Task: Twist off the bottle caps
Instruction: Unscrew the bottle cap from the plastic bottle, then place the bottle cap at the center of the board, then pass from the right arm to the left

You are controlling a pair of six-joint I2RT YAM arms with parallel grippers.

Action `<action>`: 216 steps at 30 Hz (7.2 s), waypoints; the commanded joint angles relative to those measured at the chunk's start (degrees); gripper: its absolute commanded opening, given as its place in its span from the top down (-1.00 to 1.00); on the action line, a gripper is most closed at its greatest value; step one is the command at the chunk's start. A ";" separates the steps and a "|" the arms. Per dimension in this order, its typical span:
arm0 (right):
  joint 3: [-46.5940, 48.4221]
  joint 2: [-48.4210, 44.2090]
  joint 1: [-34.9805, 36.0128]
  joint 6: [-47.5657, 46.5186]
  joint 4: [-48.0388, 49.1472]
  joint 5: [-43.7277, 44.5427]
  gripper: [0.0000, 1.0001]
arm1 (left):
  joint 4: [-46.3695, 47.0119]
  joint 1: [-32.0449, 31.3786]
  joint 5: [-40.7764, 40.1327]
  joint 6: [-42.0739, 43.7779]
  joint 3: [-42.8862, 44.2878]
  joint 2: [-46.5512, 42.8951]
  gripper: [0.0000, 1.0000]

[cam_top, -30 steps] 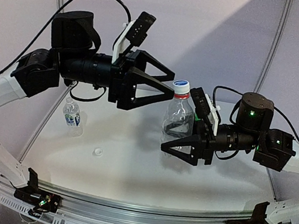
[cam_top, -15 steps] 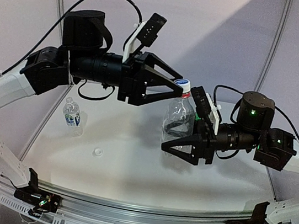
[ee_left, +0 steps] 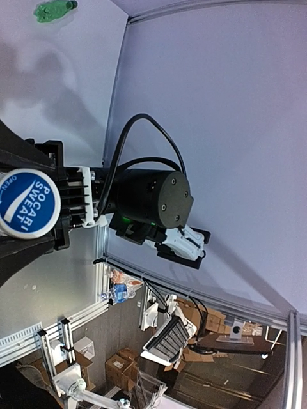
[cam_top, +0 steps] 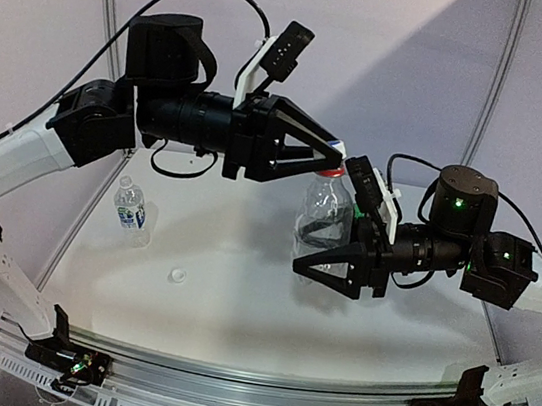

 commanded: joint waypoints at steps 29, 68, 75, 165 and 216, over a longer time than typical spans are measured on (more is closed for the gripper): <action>-0.50 0.49 0.21 -3.75 -6.53 23.88 1.00 | -3.99 2.29 -15.78 -16.49 6.17 0.72 0.71; -6.49 -3.68 0.26 -1.35 -10.08 31.51 1.00 | -20.34 8.93 -35.36 -29.93 -40.78 -30.97 0.70; -6.05 -3.03 0.22 -1.02 -10.23 31.74 1.00 | -21.48 11.47 -31.35 -28.89 -44.24 -25.93 0.70; -7.68 -4.47 0.26 -0.38 -14.95 34.37 1.00 | -16.73 15.32 -31.34 -21.46 -34.82 -15.97 -0.23; -8.19 -3.83 0.27 3.23 -5.09 18.36 1.00 | 13.69 1.61 -7.76 -13.61 -21.41 -3.01 -0.37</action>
